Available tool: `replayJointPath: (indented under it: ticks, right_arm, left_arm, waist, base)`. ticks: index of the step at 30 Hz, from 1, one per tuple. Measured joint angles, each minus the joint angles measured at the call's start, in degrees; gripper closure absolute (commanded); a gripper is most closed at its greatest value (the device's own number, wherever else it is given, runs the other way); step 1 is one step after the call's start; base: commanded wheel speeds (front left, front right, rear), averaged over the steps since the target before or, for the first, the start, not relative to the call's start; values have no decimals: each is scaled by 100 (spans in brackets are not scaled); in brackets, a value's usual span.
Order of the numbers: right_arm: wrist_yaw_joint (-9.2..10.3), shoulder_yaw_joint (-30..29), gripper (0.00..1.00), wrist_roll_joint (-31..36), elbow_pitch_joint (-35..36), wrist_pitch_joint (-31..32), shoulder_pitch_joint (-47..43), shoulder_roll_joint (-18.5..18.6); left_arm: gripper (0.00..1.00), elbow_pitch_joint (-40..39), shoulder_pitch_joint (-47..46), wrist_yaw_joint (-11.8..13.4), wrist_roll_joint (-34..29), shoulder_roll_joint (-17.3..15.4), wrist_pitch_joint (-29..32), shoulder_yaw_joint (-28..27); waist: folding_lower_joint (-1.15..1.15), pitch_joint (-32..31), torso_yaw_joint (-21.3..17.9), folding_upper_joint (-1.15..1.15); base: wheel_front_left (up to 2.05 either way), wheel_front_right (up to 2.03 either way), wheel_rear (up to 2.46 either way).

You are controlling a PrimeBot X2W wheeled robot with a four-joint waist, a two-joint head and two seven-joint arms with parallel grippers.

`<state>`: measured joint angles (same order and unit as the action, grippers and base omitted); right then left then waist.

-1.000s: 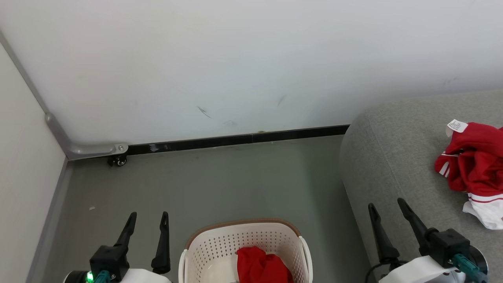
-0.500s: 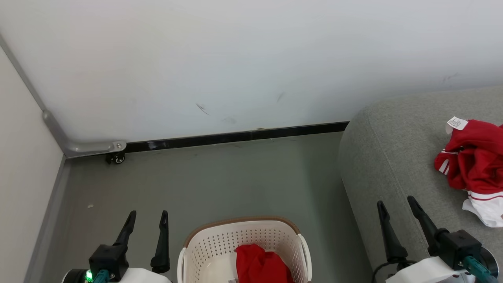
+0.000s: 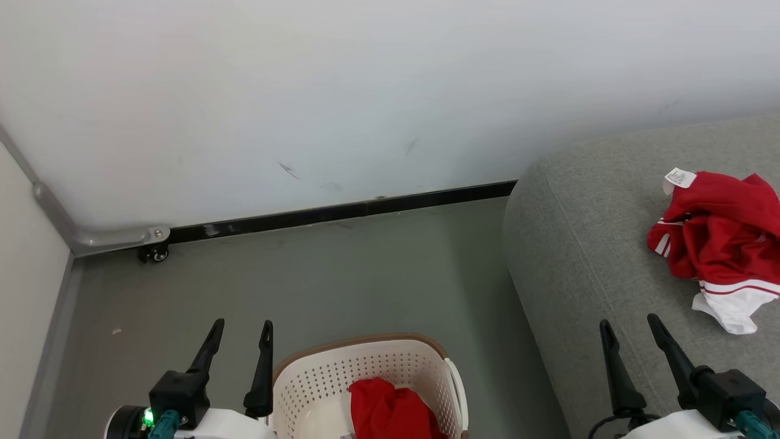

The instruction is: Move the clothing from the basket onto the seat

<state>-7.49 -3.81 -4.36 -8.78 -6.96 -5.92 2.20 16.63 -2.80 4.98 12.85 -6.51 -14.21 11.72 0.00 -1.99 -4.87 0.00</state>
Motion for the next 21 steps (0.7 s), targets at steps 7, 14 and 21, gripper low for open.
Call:
replayJointPath:
  ticks: [7,14,21]
  right_arm:
    - [0,23,0,-25,130,52,-1,0]
    - [0,80,0,-35,190,100,-1,0]
    - [0,157,0,-71,304,144,-2,0]
  left_arm:
    - [0,7,1,-1,0,11,0,-41]
    - [0,-2,1,5,-5,9,0,-121]
    - [0,-12,-1,5,-83,-16,0,-104]
  waist:
    - [0,32,-223,0]
    - [0,75,-445,0]
    - [0,149,-621,0]
  base:
    - [0,0,0]
    - [0,0,0]
    - [0,0,0]
